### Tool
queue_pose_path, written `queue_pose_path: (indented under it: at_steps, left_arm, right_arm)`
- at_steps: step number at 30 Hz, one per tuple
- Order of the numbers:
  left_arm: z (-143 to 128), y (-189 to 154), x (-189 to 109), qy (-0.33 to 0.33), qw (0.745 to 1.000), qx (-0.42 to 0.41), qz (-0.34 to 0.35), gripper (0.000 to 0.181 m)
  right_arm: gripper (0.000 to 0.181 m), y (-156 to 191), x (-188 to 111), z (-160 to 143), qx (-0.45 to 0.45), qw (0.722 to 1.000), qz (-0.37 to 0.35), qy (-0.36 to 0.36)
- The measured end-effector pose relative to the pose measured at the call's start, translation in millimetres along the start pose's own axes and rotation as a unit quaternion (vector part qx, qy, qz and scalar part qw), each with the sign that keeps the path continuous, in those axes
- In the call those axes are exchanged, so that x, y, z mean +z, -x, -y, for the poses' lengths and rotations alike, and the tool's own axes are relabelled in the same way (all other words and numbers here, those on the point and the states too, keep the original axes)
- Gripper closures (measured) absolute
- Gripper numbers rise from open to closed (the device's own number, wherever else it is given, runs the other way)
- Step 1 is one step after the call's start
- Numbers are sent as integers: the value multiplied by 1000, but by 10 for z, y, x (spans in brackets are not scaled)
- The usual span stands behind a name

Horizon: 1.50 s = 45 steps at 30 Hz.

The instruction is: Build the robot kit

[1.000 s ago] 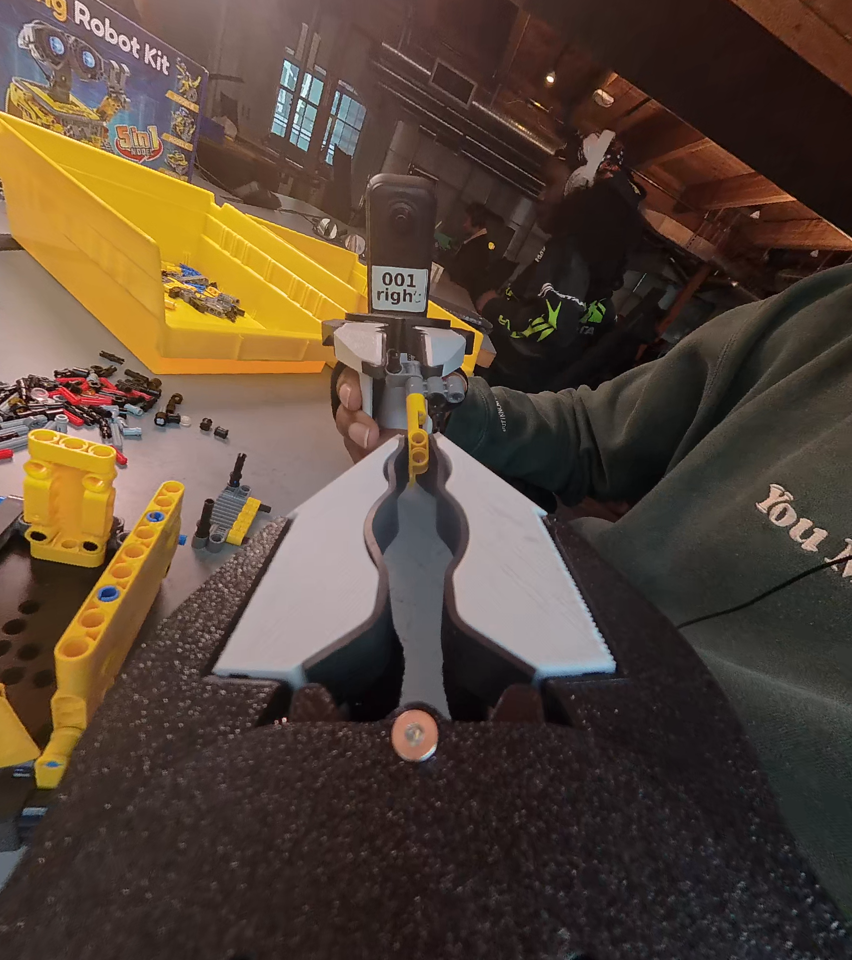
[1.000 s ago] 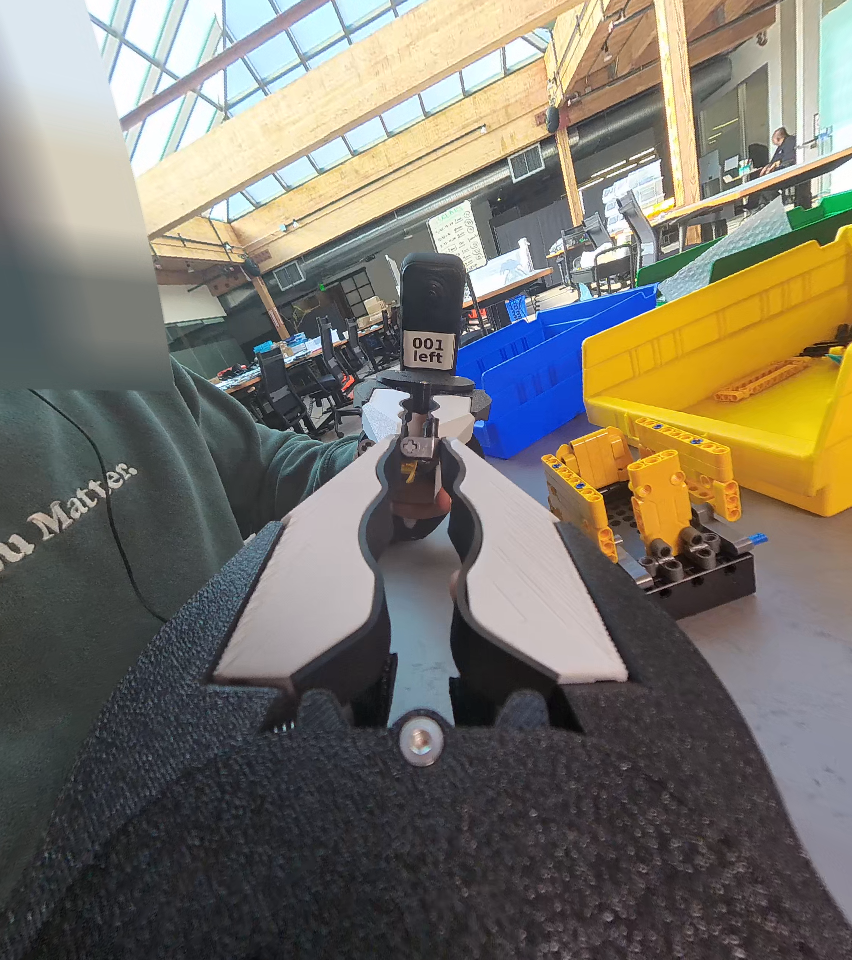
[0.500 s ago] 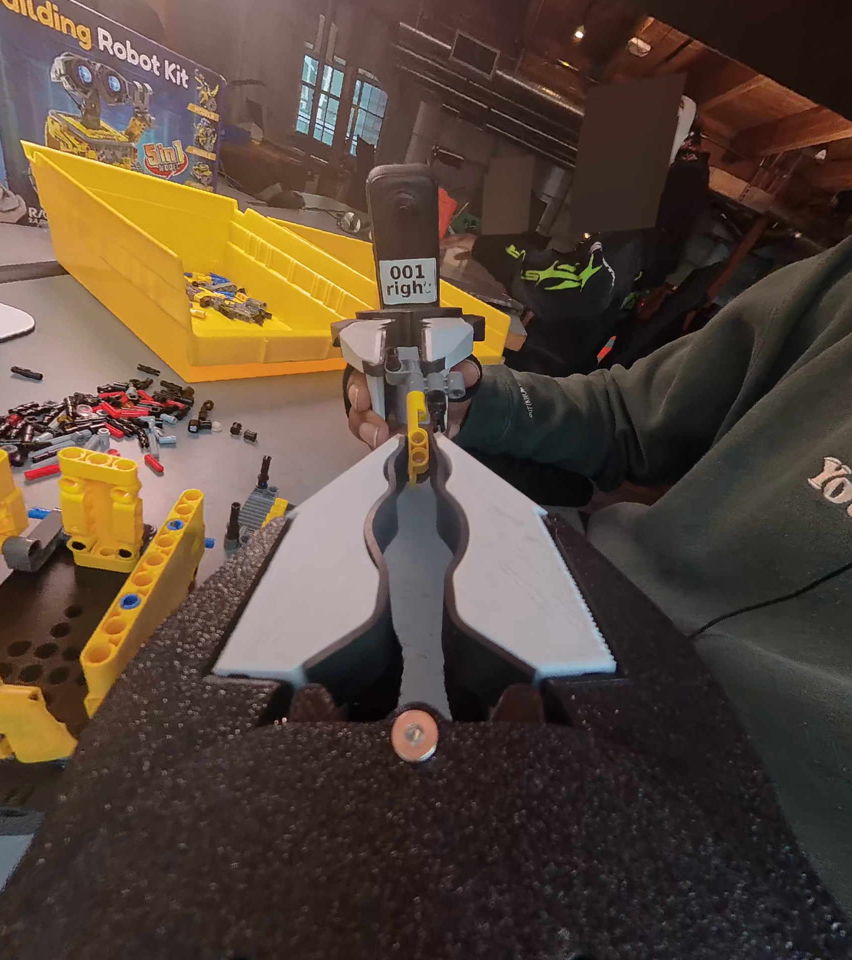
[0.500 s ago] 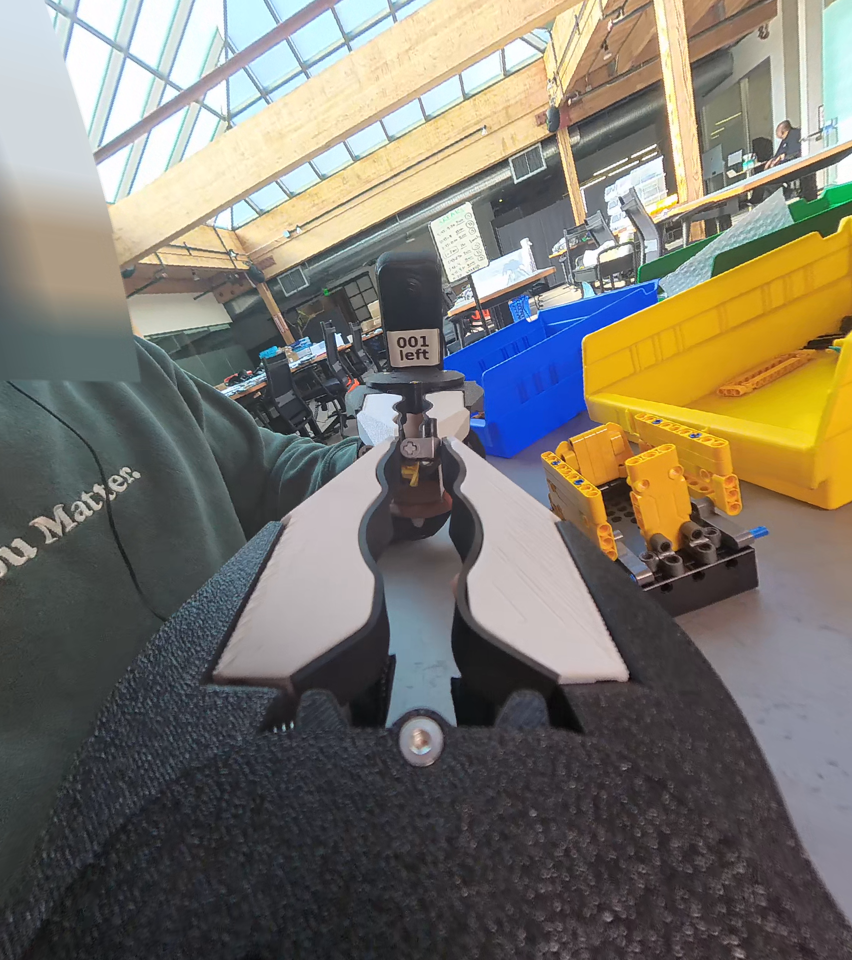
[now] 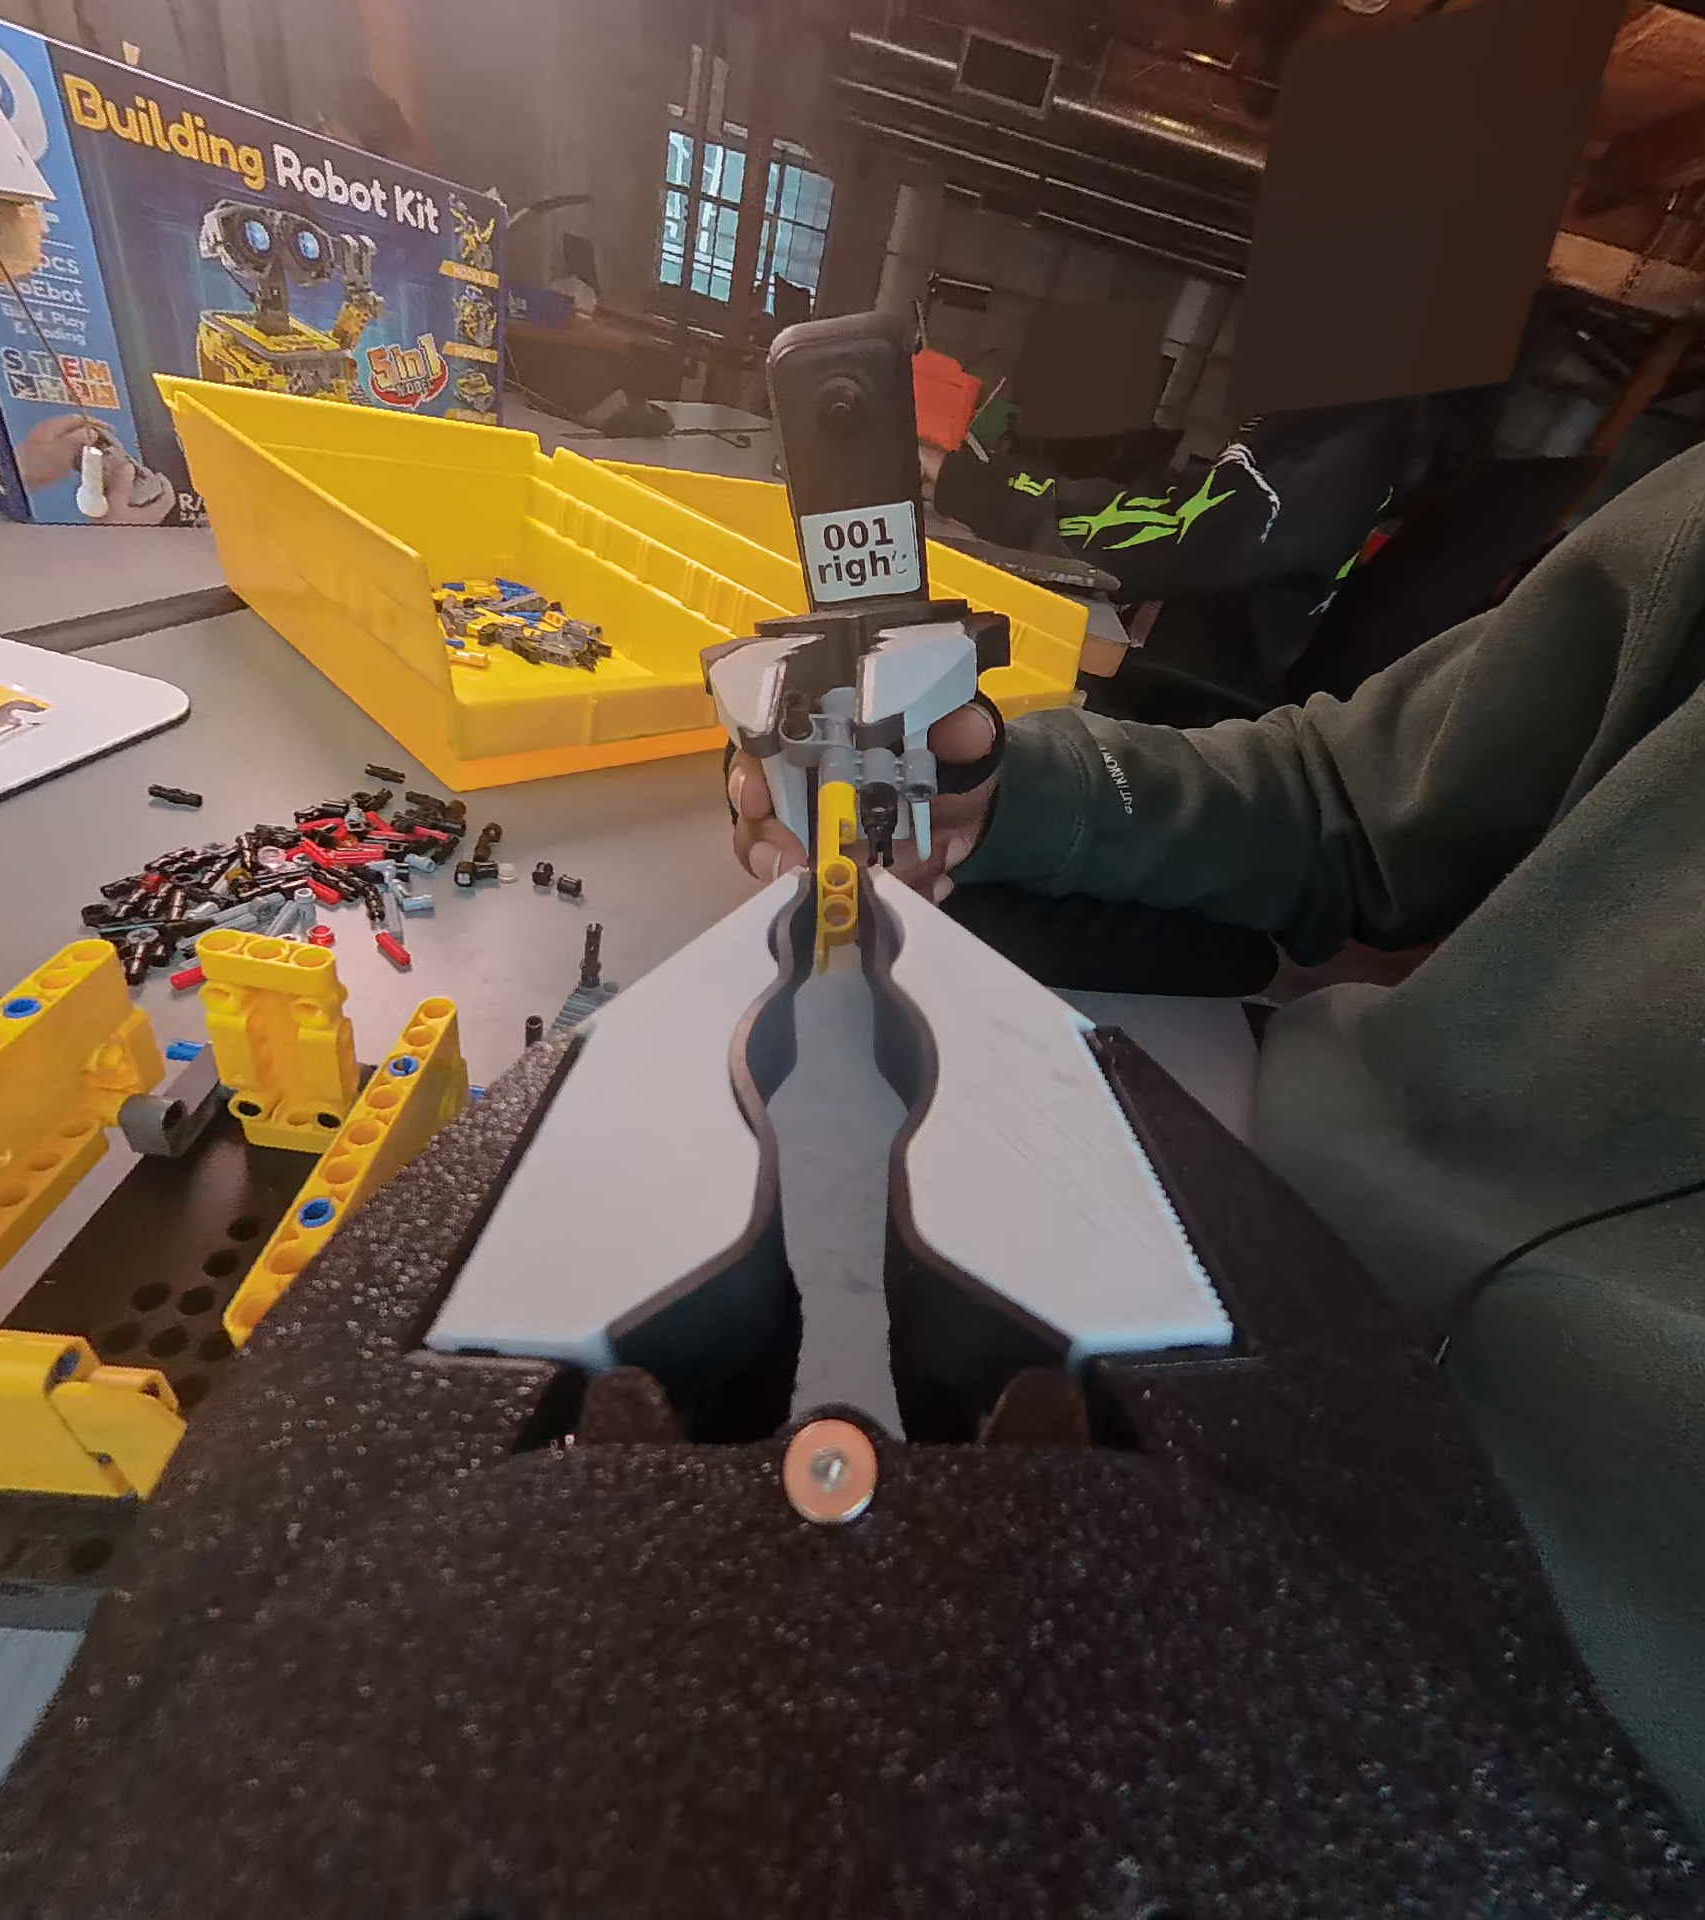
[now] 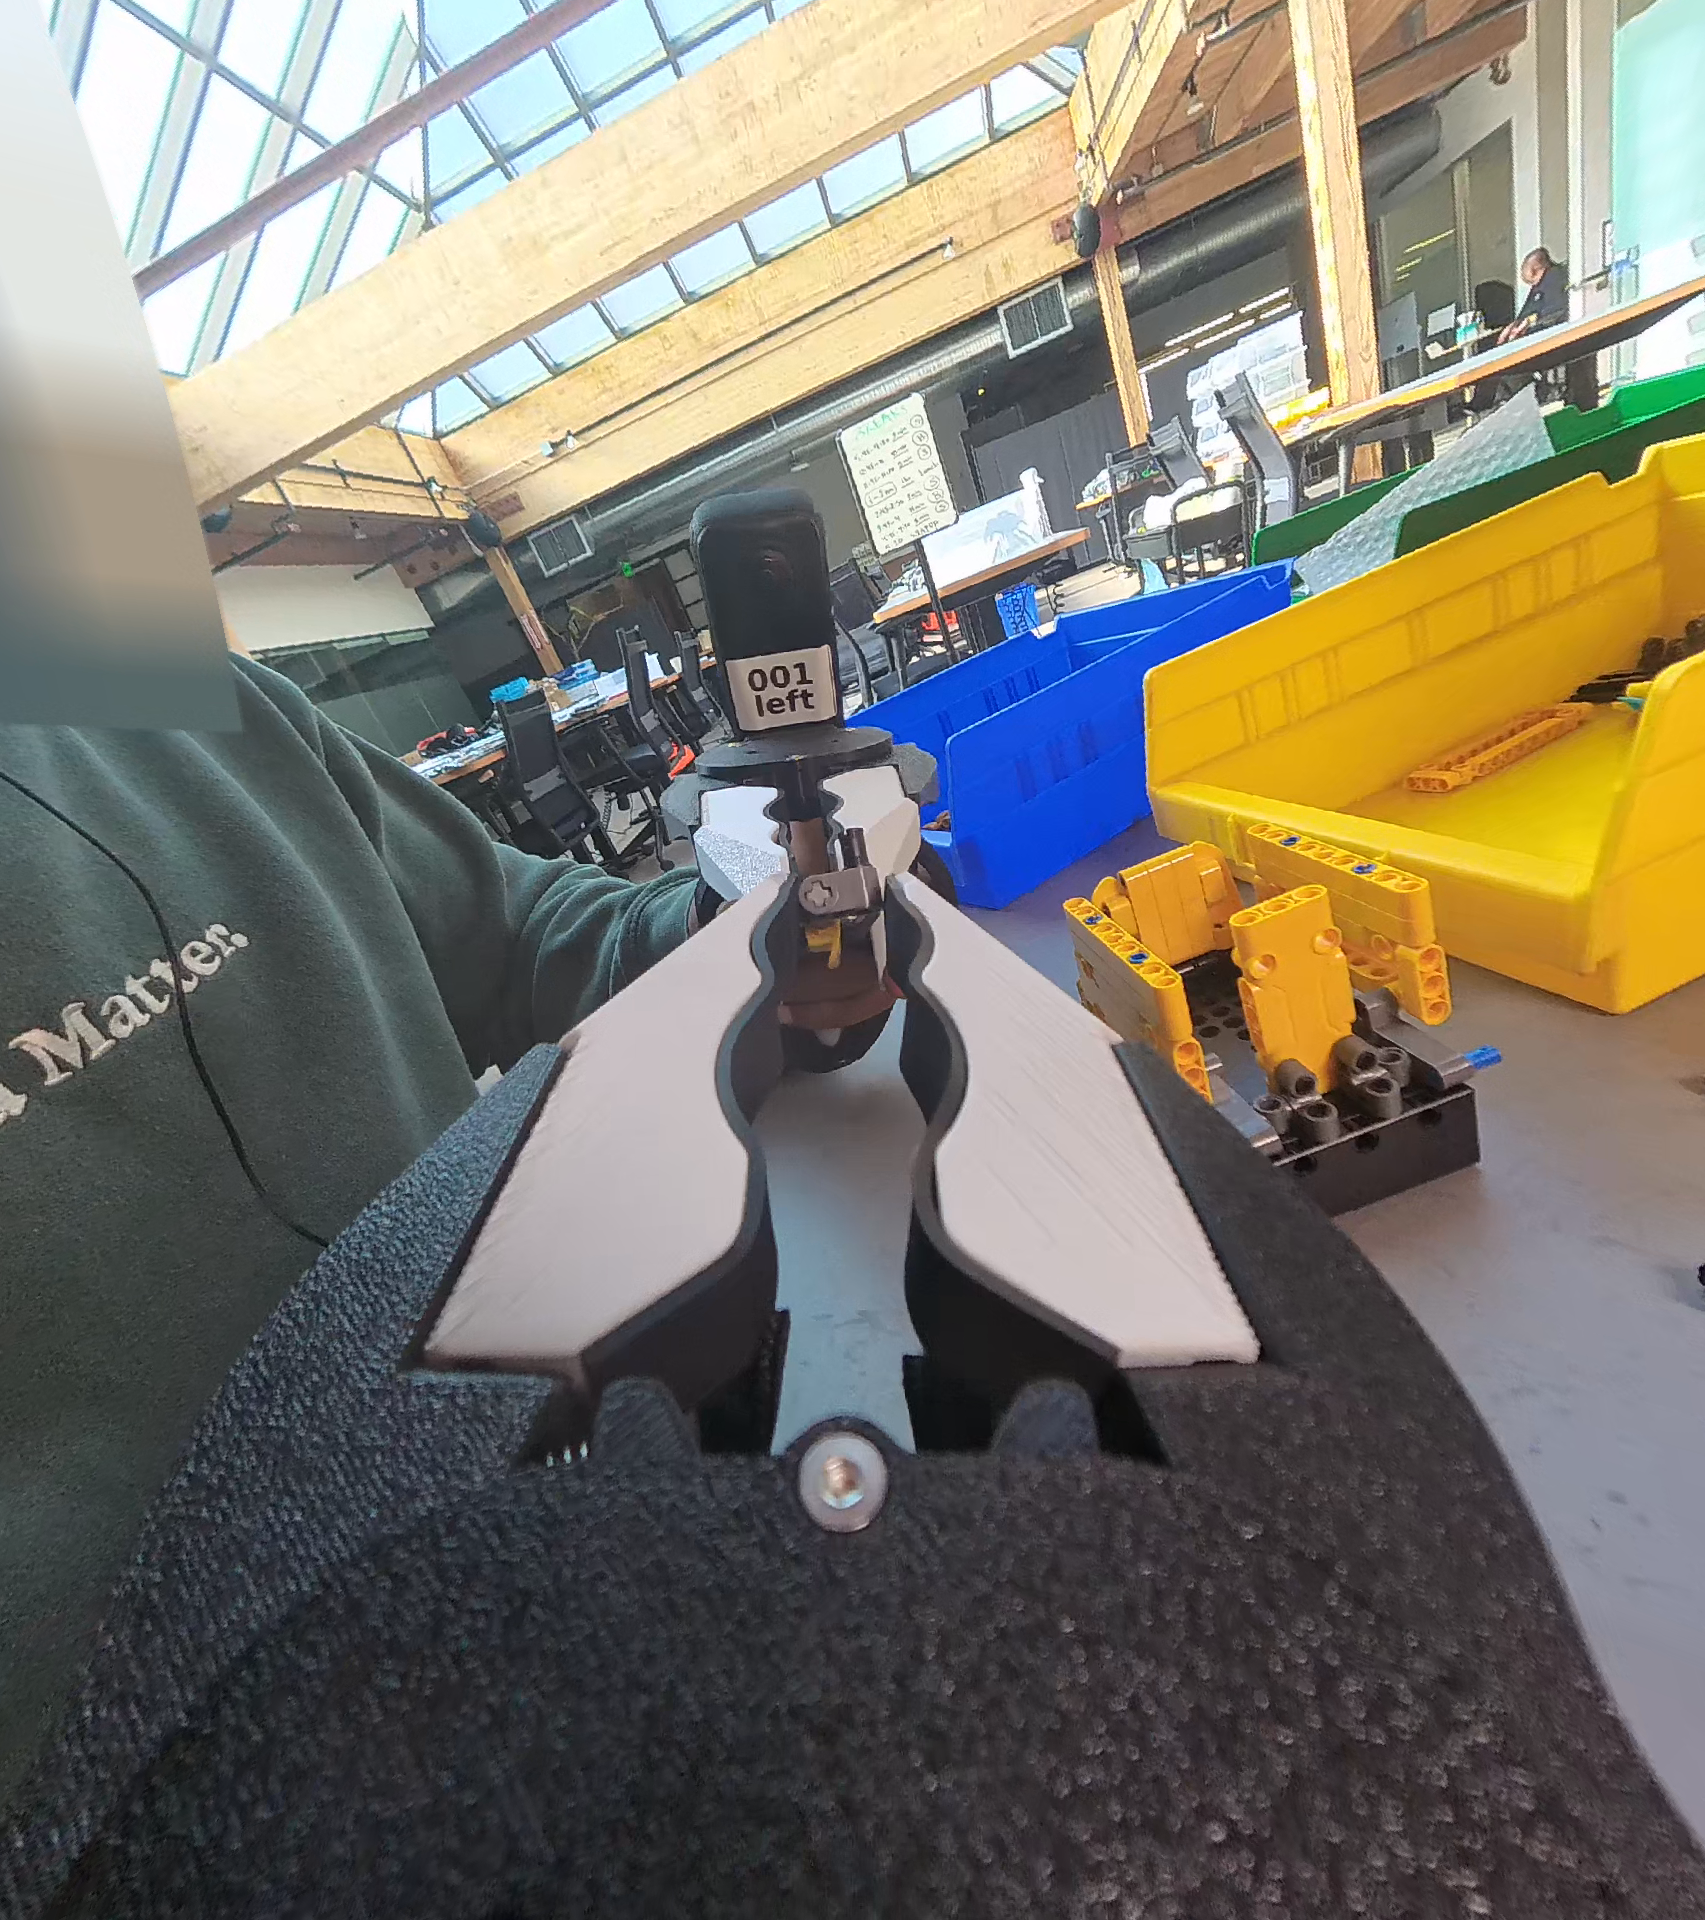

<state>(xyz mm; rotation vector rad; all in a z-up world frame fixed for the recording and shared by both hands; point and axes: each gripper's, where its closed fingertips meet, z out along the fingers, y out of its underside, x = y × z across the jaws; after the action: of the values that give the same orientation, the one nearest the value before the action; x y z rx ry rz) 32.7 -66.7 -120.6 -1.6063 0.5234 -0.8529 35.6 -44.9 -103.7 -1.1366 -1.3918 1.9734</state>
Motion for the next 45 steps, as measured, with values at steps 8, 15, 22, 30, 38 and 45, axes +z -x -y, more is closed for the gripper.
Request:
queue_pose_path:
  at_steps: [8, 15, 22, 30, 38, 45]
  left_arm:
    - [-4, 28, -1, 6, 999, 28, 22, 175]
    - [0, 50, -7, 7, 999, 40, 35, 175]
    - [16, 86, -25, 5, 998, 46, 49, 175]
    - [0, 91, -19, 10, 997, 52, 51, 175]
    - [-24, -8, 4, 17, 998, 56, 19, 175]
    - [75, -58, -23, -15, 999, -24, -30, 175]
  right_arm:
    - [166, -30, -4, -5, -2, 1000, -8, 2]
    - [164, -45, -12, 2, -1, 1000, -10, 0]
    - [164, -55, -31, 19, -1, 1000, -12, -3]
    - [162, -93, -28, -8, 2, 1000, -22, 6]
    - [166, 19, -21, -41, 22, 999, 14, 23]
    - [168, 69, -5, 48, -7, 1000, 11, 5]
